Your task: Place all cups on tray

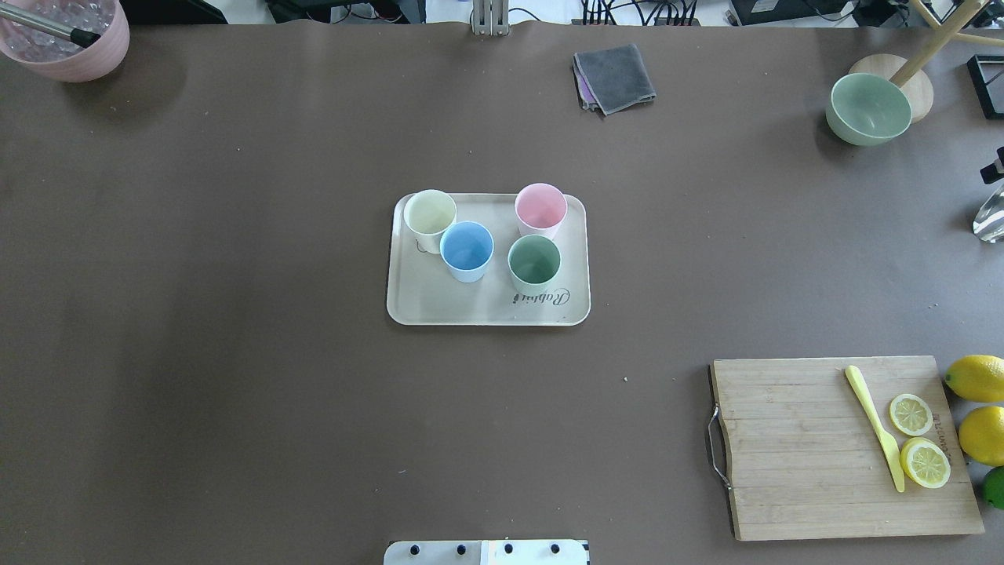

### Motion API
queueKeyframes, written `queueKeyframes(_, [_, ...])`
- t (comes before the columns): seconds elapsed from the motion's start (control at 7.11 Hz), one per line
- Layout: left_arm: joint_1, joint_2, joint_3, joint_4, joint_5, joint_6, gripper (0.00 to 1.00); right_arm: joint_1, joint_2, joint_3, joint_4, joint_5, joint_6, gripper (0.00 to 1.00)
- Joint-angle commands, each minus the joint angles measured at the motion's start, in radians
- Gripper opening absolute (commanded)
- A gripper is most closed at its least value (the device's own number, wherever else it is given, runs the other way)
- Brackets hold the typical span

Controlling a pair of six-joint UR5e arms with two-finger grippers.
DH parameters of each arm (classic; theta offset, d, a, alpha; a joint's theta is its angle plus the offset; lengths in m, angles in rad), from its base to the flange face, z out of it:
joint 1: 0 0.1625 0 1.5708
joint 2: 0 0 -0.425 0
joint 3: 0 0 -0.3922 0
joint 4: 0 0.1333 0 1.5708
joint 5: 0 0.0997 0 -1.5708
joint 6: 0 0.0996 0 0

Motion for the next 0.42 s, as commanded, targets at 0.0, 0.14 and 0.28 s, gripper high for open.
queueKeyframes(0.0, [0.0, 0.0, -0.011, 0.0, 0.002, 0.001, 0.98, 0.0, -0.007, 0.015, -0.001, 0.003, 0.0, 1.0])
queueKeyframes(0.14, [-0.002, 0.001, -0.014, 0.001, 0.004, 0.001, 0.98, 0.0, -0.004, 0.015, -0.001, 0.003, 0.0, 1.0])
queueKeyframes(0.28, [-0.002, 0.003, -0.017, 0.0, 0.011, 0.004, 0.98, 0.0, -0.001, 0.017, -0.001, 0.003, 0.002, 1.0])
